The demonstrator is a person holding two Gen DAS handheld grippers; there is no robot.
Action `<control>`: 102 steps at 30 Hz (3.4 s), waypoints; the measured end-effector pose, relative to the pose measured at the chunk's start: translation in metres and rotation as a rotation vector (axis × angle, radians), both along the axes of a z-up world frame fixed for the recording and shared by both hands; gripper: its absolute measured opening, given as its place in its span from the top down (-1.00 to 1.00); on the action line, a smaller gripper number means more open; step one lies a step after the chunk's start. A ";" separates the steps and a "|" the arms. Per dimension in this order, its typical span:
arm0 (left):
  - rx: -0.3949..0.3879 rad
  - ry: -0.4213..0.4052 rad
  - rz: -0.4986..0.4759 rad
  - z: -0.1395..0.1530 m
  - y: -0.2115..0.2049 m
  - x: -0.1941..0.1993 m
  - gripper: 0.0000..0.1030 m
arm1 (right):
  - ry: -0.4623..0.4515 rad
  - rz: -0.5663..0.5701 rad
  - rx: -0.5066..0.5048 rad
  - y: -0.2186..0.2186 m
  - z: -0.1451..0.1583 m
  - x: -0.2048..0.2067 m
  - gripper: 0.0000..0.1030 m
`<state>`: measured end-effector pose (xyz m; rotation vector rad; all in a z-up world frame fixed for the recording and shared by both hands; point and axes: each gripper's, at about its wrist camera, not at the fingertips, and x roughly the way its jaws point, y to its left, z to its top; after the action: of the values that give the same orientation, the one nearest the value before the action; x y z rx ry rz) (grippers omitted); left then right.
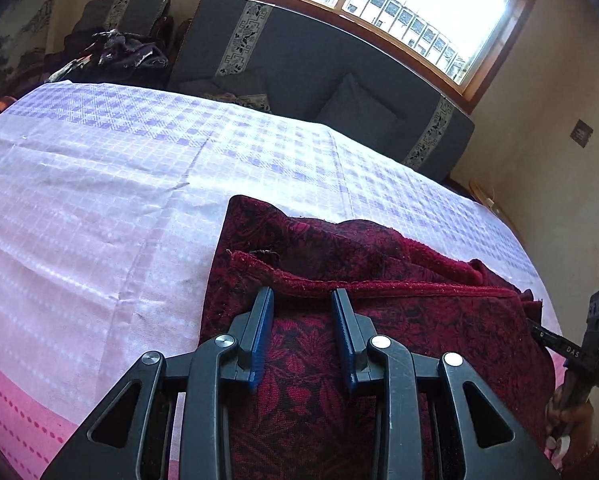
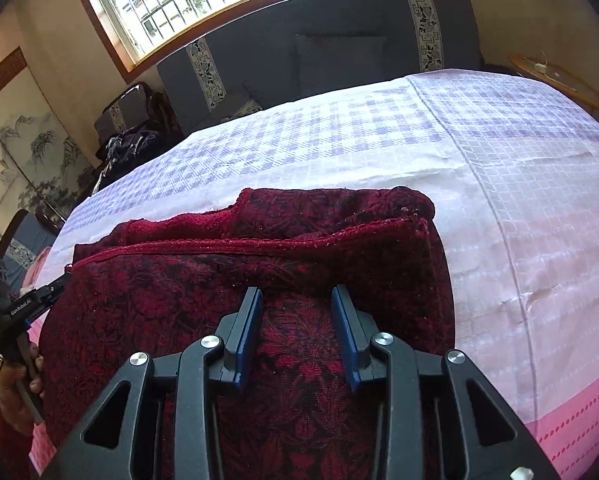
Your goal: Fold small clothes
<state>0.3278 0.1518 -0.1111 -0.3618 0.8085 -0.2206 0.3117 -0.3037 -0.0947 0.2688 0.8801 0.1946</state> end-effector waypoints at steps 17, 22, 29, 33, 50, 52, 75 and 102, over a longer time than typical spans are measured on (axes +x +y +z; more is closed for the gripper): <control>0.073 -0.015 0.006 0.004 -0.005 -0.002 0.39 | -0.057 0.012 0.003 0.006 0.017 -0.010 -0.22; 0.133 -0.052 0.015 0.011 -0.013 -0.008 0.35 | -0.206 -0.037 0.088 0.005 0.058 -0.065 -0.25; 0.163 -0.200 -0.008 0.050 -0.025 -0.056 -0.04 | -0.262 0.151 -0.037 0.064 0.065 -0.162 -0.25; 0.210 -0.210 -0.040 0.063 -0.045 -0.090 -0.30 | -0.269 0.212 -0.111 0.094 0.058 -0.189 -0.23; 0.363 -0.042 -0.106 0.006 -0.105 -0.133 -0.30 | -0.025 0.173 -0.235 0.118 -0.005 -0.142 -0.36; 0.360 -0.020 -0.105 0.002 -0.105 -0.131 -0.30 | -0.028 0.192 -0.258 0.123 -0.007 -0.141 -0.48; 0.335 -0.004 -0.105 -0.001 -0.101 -0.128 -0.52 | 0.003 -0.025 -0.258 0.045 -0.002 -0.148 -0.14; -0.027 0.025 0.000 0.017 0.006 -0.142 -0.66 | -0.160 0.414 -0.118 0.208 0.039 -0.159 0.57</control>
<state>0.1861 0.1574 -0.0937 -0.3907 0.8307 -0.2276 0.1527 -0.0958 -0.0553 -0.0424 0.7768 0.5397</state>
